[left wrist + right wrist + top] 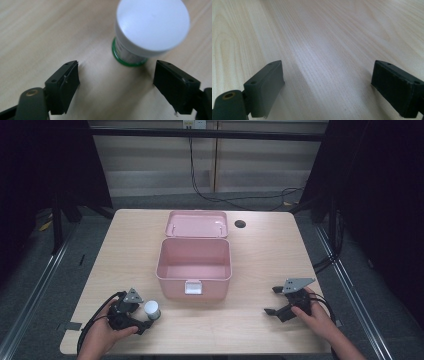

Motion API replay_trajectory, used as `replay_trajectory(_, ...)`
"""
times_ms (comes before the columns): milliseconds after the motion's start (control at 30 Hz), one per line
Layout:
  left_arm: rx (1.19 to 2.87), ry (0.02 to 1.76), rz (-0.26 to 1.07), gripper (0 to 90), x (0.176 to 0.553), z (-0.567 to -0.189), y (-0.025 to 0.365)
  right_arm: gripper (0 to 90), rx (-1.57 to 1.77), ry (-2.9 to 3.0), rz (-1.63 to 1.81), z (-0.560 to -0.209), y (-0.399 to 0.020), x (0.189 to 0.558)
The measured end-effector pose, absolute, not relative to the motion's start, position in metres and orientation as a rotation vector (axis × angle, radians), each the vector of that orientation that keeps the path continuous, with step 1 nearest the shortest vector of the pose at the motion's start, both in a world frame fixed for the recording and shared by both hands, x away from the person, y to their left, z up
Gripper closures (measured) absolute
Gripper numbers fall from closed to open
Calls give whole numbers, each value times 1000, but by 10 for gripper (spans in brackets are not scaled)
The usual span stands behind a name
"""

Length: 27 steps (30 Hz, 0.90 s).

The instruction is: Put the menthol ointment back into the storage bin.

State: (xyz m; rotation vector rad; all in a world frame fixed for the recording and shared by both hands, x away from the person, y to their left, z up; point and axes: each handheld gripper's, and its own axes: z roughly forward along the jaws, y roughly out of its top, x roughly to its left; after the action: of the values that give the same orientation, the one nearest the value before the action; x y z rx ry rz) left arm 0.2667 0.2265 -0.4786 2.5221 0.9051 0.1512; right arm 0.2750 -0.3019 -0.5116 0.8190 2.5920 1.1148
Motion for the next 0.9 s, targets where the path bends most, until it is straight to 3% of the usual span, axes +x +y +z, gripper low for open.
replay_trajectory(400, 2679, 913, 54, 348, 289, -436, 196, 102, 827, 2586, 1113, -512, -302, 274)
replay_trajectory(900, 2732, 950, -35, 497, 304, -430, 170, 102, 827, 2587, 1114, -512, -302, 274)
